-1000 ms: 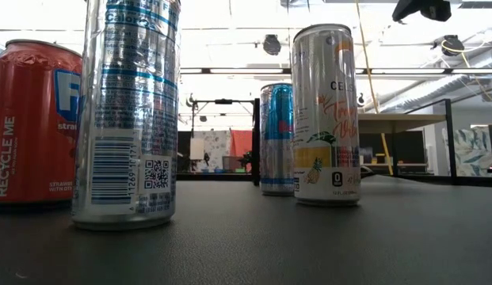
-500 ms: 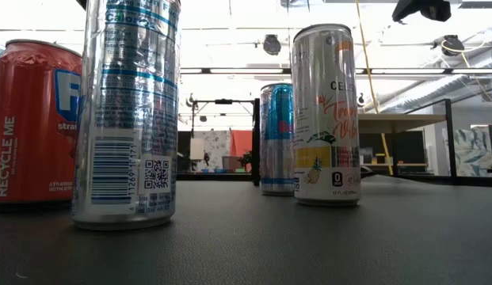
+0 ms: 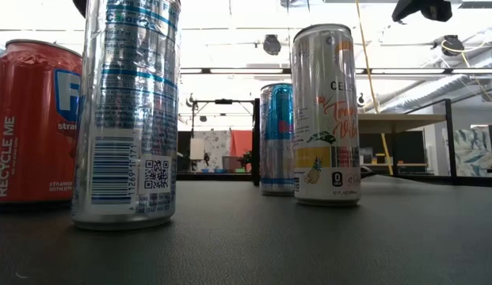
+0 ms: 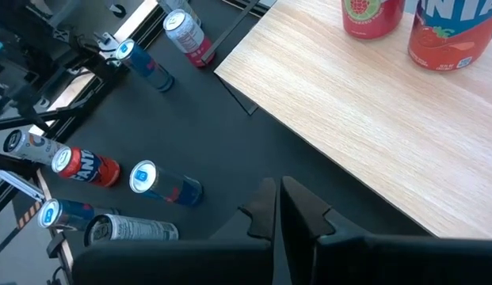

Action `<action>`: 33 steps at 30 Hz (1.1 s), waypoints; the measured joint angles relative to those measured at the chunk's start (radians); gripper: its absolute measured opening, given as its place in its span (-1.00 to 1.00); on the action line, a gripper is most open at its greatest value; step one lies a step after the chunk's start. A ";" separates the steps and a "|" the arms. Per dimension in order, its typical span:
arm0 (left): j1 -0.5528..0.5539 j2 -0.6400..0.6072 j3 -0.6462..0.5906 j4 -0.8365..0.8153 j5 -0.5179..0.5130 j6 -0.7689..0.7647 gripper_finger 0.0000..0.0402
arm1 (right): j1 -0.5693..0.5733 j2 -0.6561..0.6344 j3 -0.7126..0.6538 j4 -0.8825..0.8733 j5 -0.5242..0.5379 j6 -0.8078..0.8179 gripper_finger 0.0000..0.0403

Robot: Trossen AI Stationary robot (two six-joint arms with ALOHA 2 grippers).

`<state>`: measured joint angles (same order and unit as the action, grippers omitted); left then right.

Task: Place canned beverage on shelf
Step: Put the top red soda can on the shelf aligned with the other red soda can

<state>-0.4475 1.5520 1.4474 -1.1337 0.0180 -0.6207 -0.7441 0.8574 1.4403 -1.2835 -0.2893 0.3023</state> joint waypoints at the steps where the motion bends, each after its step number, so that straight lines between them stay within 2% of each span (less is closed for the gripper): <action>1: -0.003 0.012 0.000 0.000 0.001 0.009 0.92 | 0.000 0.000 0.000 0.000 0.000 0.000 -1.00; 15: -0.037 0.158 -0.007 -0.009 -0.029 0.025 0.92 | 0.000 -0.001 0.000 0.000 -0.001 -0.001 -1.00; 21: -0.040 0.157 -0.079 0.020 -0.025 0.007 0.92 | 0.000 -0.001 0.000 -0.001 -0.001 0.000 -1.00; 26: -0.039 0.156 -0.111 0.108 0.000 -0.003 0.92 | 0.000 -0.001 0.000 -0.001 -0.002 0.000 -1.00; 33: -0.039 0.156 -0.131 0.122 0.011 -0.089 0.92 | 0.000 -0.001 0.000 -0.001 -0.002 0.000 -1.00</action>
<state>-0.4868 1.7081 1.3163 -1.0120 0.0293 -0.7095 -0.7441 0.8562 1.4403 -1.2842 -0.2909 0.3023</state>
